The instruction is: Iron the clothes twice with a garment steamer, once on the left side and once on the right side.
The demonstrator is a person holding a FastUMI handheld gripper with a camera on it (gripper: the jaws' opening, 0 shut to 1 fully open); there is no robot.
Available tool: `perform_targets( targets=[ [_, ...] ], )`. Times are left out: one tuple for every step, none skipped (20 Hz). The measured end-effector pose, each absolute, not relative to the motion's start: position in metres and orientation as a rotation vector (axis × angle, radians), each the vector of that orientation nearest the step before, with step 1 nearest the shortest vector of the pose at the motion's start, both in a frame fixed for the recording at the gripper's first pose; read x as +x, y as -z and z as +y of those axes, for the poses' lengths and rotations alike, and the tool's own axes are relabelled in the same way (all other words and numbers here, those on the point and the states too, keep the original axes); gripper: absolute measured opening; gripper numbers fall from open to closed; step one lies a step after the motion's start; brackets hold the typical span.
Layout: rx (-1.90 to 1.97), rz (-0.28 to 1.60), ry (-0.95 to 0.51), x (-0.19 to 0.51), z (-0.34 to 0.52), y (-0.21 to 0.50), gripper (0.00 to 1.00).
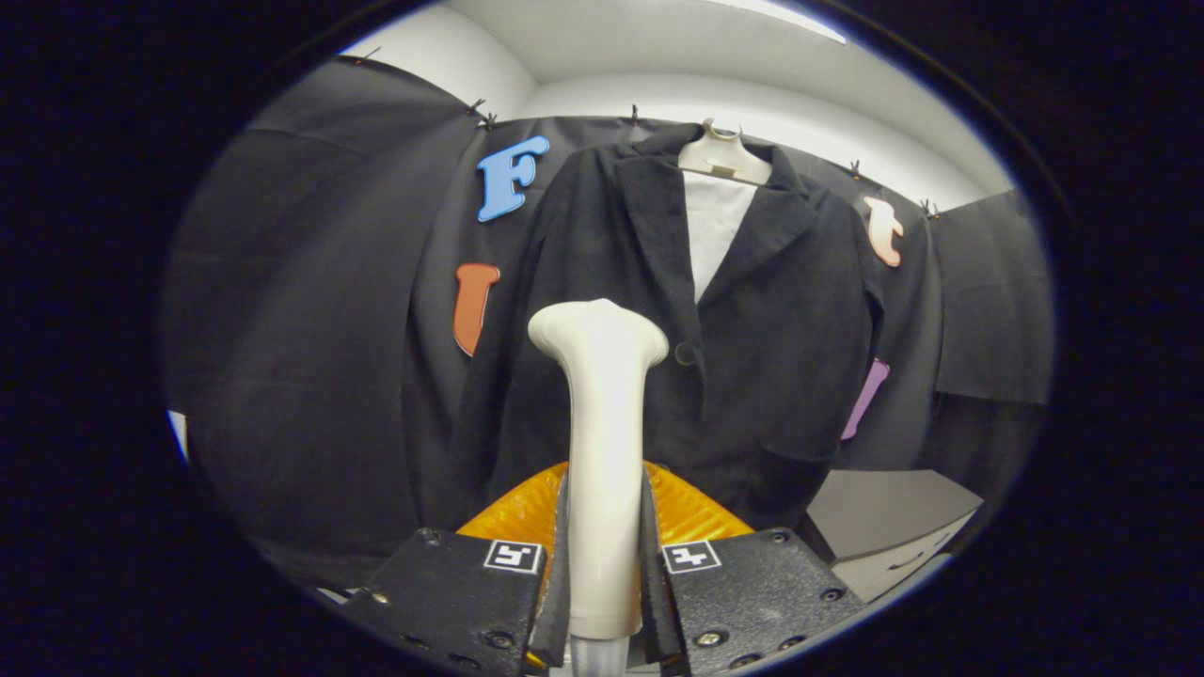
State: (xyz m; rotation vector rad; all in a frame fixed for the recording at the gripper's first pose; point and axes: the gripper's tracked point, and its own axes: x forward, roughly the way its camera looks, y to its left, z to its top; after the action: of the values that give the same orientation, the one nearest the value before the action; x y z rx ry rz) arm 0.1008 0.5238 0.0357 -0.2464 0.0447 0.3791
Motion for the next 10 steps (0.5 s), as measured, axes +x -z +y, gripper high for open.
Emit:
perform_targets(
  targets=[
    [-0.249, 0.069, -0.381, 0.099, 0.523, -0.026, 0.33],
    [-0.248, 0.089, -0.379, 0.099, 0.52, -0.018, 0.33],
    [-0.249, 0.106, -0.373, 0.099, 0.517, -0.009, 0.33],
    [-0.252, 0.119, -0.365, 0.098, 0.512, -0.002, 0.33],
    [-0.257, 0.131, -0.359, 0.097, 0.509, 0.005, 0.33],
    [-0.264, 0.143, -0.352, 0.096, 0.506, 0.011, 0.33],
    [-0.269, 0.155, -0.346, 0.095, 0.503, 0.018, 0.33],
    [-0.273, 0.167, -0.34, 0.094, 0.501, 0.026, 0.33],
    [-0.28, 0.18, -0.335, 0.092, 0.498, 0.033, 0.33],
    [-0.283, 0.191, -0.331, 0.09, 0.496, 0.04, 0.33]
  ],
)
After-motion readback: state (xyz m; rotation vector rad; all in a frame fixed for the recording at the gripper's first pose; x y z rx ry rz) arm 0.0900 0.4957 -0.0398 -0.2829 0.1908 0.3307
